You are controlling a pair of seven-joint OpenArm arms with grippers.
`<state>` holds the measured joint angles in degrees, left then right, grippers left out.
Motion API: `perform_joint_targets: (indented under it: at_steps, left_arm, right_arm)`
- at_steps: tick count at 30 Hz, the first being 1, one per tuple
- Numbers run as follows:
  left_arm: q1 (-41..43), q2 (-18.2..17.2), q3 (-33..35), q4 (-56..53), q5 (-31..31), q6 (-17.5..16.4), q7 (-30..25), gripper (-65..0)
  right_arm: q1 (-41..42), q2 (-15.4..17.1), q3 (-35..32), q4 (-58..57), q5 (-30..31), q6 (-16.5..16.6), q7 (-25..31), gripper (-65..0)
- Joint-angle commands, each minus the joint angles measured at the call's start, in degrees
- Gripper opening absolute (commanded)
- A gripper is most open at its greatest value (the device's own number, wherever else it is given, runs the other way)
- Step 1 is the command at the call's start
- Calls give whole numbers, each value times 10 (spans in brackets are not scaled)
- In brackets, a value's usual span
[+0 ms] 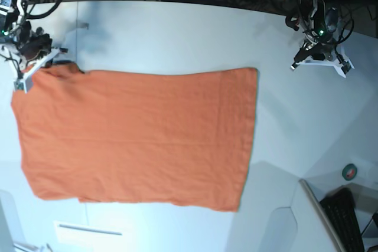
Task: Layout the t-shirt on the table in an organized manner, then fold the t-shirt properly
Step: 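Adjust the shirt corner with the right gripper, left gripper raised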
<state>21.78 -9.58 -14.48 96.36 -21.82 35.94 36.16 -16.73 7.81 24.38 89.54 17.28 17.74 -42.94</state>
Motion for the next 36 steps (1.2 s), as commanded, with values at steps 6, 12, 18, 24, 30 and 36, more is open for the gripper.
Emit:
perform_joint_targets:
  at_steps: [6, 12, 18, 24, 30, 36]
  left_arm:
    - [-7, -5, -2, 7, 7, 1, -12, -650]
    - [-5, -5, -2, 7, 9, 1, -12, -650]
    - [-6, -5, -2, 7, 11, 1, -12, -650]
    - [-7, -5, -2, 6, 11, 1, -12, -650]
    - [-8, -6, -2, 6, 11, 1, -12, -650]
    - [-9, -6, -2, 6, 11, 1, -12, -650]
  right_arm:
    - [52, 9, 1, -18, 3, 1, -14, -650]
    - [71, 12, 3, -84, 3, 1, -11, -650]
    - [79, 13, 3, -109, 3, 1, -3, -650]
    - [91, 31, 1, -149, 3, 1, 9, -650]
    - [84, 26, 1, -161, 3, 1, 5, -650]
    - [75, 12, 0, -161, 3, 1, 4, -650]
